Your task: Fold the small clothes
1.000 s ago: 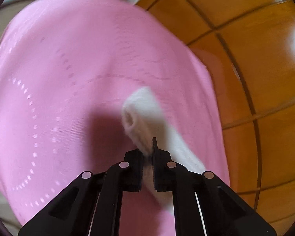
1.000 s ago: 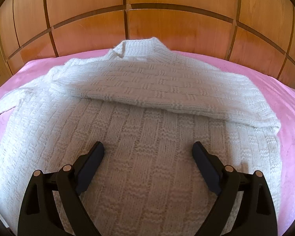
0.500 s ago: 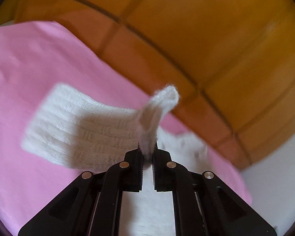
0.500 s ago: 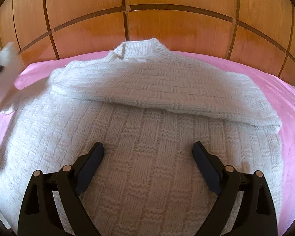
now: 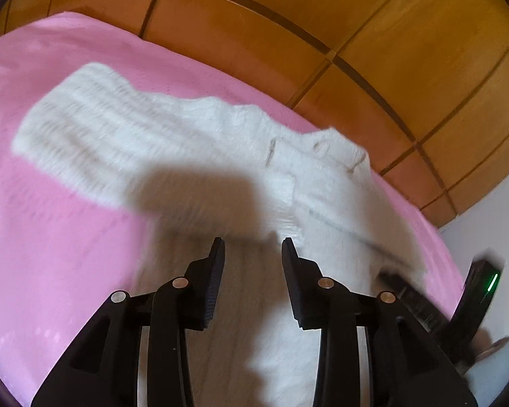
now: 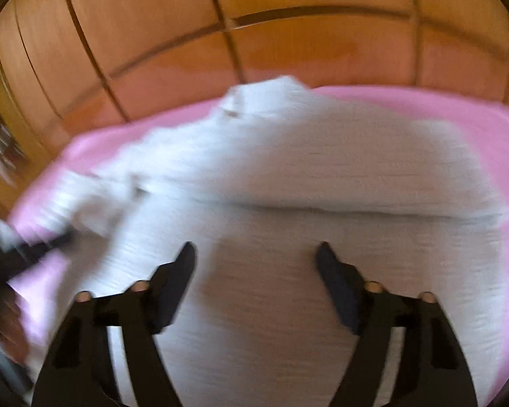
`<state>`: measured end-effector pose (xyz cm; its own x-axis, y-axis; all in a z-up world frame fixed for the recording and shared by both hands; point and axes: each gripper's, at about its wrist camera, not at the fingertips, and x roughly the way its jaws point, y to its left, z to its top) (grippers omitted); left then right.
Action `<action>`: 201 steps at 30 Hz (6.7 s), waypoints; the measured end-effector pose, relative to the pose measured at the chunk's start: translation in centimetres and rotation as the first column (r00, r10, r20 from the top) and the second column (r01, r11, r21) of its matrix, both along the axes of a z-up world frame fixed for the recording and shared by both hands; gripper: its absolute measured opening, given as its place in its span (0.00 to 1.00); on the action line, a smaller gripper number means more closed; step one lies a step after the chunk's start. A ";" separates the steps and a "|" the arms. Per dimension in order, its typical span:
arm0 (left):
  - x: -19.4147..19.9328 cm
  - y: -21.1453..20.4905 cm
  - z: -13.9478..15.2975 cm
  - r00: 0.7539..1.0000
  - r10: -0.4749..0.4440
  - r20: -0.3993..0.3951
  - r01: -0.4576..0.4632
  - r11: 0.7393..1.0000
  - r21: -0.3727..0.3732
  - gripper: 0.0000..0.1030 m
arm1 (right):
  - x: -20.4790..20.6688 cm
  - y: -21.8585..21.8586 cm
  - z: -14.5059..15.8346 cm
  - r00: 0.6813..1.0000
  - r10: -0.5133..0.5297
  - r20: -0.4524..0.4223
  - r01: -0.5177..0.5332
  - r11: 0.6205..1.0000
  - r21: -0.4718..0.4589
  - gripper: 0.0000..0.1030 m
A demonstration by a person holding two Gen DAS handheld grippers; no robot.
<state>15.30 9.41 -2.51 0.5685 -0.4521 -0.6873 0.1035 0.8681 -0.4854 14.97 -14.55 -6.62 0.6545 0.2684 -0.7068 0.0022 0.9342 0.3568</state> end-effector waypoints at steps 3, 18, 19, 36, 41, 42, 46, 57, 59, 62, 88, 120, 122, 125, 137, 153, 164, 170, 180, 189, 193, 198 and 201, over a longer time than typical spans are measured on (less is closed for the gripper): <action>-1.7 0.1 -1.2 1.000 -0.002 0.005 0.002 0.999 0.032 0.32 | 2.3 2.0 0.8 0.994 0.108 -0.029 -0.100 0.974 0.201 0.59; -2.9 0.6 -3.1 1.000 0.004 0.026 -0.005 1.000 0.030 0.32 | 9.5 13.4 3.2 0.954 0.298 -0.038 -0.288 0.943 0.166 0.06; -2.9 0.5 -3.1 1.000 0.004 0.029 -0.005 0.999 0.036 0.32 | 9.1 12.7 4.8 0.958 0.285 0.003 -0.281 0.944 0.174 0.06; -3.4 -1.3 -2.8 1.000 0.004 0.029 -0.008 0.994 0.111 0.32 | 2.6 -9.1 8.6 0.973 -0.206 0.101 0.187 0.967 0.172 0.06; -3.5 -2.0 -2.5 1.000 -0.003 0.029 -0.001 0.991 0.134 0.32 | 2.4 -12.8 1.3 0.952 -0.295 -0.077 0.305 0.929 0.209 0.06; -3.4 -1.9 -2.4 1.000 -0.003 0.025 -0.001 0.991 0.137 0.32 | 2.4 -13.1 0.4 0.948 -0.304 -0.096 0.318 0.924 0.214 0.06; -2.9 -1.2 -1.2 1.000 -0.002 -0.016 0.003 0.998 0.070 0.32 | 2.0 -15.1 -1.6 0.943 -0.314 -0.110 0.332 0.909 0.251 0.06; 4.8 -1.9 0.3 0.996 0.083 -0.036 -0.087 0.987 -0.137 0.49 | 2.3 -14.9 -1.4 0.951 -0.290 -0.110 0.309 0.916 0.257 0.14; 6.6 -1.5 -0.2 0.988 0.145 -0.056 -0.152 0.979 -0.136 0.49 | 2.3 -14.9 -1.2 0.953 -0.283 -0.110 0.302 0.920 0.251 0.15; 7.6 0.0 -0.9 0.965 0.253 -0.072 -0.258 0.963 -0.072 0.17 | 2.7 -14.2 -0.8 0.963 -0.247 -0.105 0.266 0.935 0.235 0.08; 11.0 -4.1 2.5 0.995 0.041 0.092 -0.055 0.985 0.162 0.40 | 4.4 -7.3 2.3 0.988 -0.153 -0.002 0.153 0.987 -0.055 0.55; 0.3 -4.5 0.7 0.992 0.059 0.108 -0.093 0.935 0.342 0.51 | 2.9 -4.1 0.6 0.985 -0.170 0.037 0.173 0.950 -0.260 0.84; -0.5 -4.0 0.4 0.992 0.067 0.105 -0.099 0.934 0.344 0.51 | 1.9 -4.1 1.0 0.985 -0.169 0.036 0.173 0.952 -0.252 0.85; -1.5 -3.2 -0.3 0.993 0.078 0.087 -0.104 0.932 0.346 0.51 | 0.3 -4.5 1.3 0.985 -0.171 0.020 0.171 0.953 -0.250 0.87; -4.8 -0.5 -2.7 0.993 0.113 0.040 -0.120 0.921 0.371 0.51 | -7.8 -10.3 0.6 0.957 -0.282 -0.059 0.261 0.936 -0.237 0.87; -10.0 1.7 -3.3 0.997 0.076 -0.025 -0.061 0.925 0.375 0.60 | -18.7 -10.7 -1.0 0.962 -0.120 -0.246 0.126 0.992 0.009 0.68; -13.8 3.6 -4.3 0.975 -0.078 -0.209 0.117 0.976 0.184 0.17 | -22.4 -8.7 -3.0 0.923 0.011 -0.385 0.020 0.997 0.076 0.33; -13.9 3.6 -2.8 0.976 -0.138 -0.168 0.160 0.979 0.128 0.05 | -21.8 -8.0 -0.9 0.942 0.088 -0.323 -0.035 0.986 0.164 0.13; -7.3 4.5 -0.1 0.984 -0.108 -0.140 0.085 0.984 -0.156 0.05 | -17.8 -11.0 1.3 0.982 -0.046 -0.183 0.117 0.910 0.397 0.09; 1.1 1.8 0.3 0.989 -0.039 -0.145 0.021 0.992 -0.121 0.05 | -14.0 -14.9 1.3 0.954 -0.221 -0.204 0.278 0.906 0.319 0.07; 1.3 0.3 0.6 0.989 -0.083 -0.121 0.079 0.996 -0.037 0.05 | -16.0 -14.5 2.7 0.966 -0.172 -0.195 0.220 0.940 0.262 0.46; 0.4 1.6 -0.1 0.989 -0.074 -0.131 0.073 0.997 -0.010 0.05 | -20.7 -14.5 1.9 0.965 -0.122 -0.234 0.189 0.939 0.287 0.59; -0.4 2.2 -0.5 0.988 -0.062 -0.142 0.063 0.998 0.005 0.05 | -22.6 -13.8 -0.9 0.942 -0.094 -0.321 0.199 0.928 0.314 0.60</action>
<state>14.92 11.61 -2.97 0.4360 -0.4766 -0.7634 0.0882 0.8668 -0.4908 -7.66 -28.36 -7.49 0.4803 0.4425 -0.7573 0.2841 0.7384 0.6116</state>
